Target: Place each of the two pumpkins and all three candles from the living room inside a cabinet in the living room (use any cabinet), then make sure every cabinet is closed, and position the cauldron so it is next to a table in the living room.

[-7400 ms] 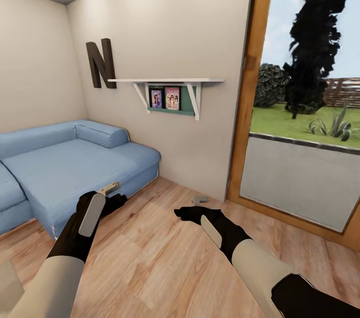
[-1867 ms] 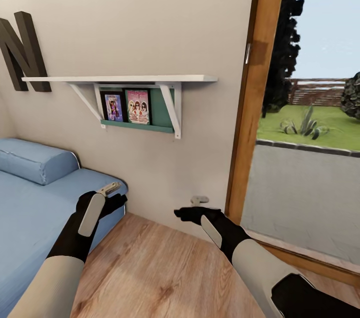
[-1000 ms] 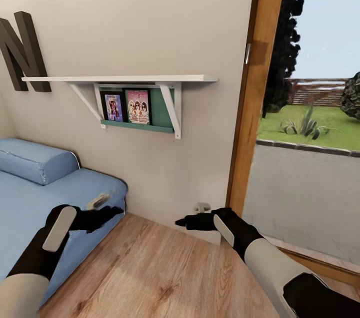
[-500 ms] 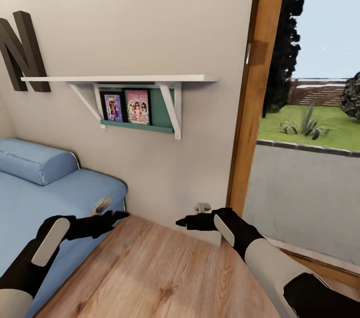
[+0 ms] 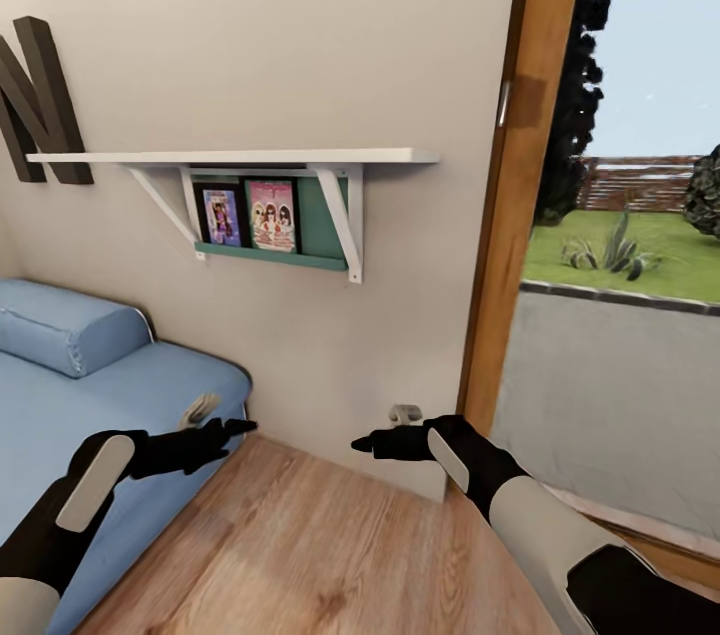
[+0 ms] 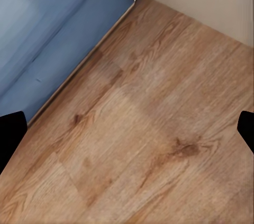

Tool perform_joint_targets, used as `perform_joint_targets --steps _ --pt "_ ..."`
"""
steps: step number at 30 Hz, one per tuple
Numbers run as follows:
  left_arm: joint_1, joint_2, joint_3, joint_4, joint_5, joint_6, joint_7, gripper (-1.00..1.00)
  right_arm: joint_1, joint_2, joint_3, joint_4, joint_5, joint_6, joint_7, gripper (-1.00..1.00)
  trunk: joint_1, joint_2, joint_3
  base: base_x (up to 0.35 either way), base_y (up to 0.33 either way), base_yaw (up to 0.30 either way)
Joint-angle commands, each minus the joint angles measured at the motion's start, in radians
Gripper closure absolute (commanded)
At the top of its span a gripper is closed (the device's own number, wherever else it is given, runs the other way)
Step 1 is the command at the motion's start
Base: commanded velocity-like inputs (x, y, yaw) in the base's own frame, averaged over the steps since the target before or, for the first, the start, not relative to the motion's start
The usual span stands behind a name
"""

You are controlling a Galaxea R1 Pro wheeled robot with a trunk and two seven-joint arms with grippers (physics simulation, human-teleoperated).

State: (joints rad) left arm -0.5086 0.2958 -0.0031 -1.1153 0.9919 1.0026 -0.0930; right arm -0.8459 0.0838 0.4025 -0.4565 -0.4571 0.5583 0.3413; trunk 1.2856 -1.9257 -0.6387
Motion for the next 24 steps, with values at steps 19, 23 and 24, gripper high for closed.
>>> perform_joint_targets --steps 19,23,24 --pt "0.000 0.022 -0.003 0.002 0.042 0.002 -0.010 -1.00 -0.001 0.000 0.003 -0.001 -0.003 0.003 0.003 -1.00 0.000 -0.001 0.005 0.036 0.000 -0.107" --pt "0.001 0.022 -0.003 0.003 0.042 0.002 -0.010 -1.00 -0.001 -0.001 0.002 -0.001 -0.003 0.003 0.003 -1.00 0.000 -0.001 0.005 0.000 0.000 -0.006" --pt "0.001 0.022 -0.003 0.003 0.042 0.002 -0.010 -1.00 -0.001 -0.001 0.002 -0.001 -0.003 0.003 0.003 -1.00 0.000 -0.001 0.005 0.000 0.000 -0.002"
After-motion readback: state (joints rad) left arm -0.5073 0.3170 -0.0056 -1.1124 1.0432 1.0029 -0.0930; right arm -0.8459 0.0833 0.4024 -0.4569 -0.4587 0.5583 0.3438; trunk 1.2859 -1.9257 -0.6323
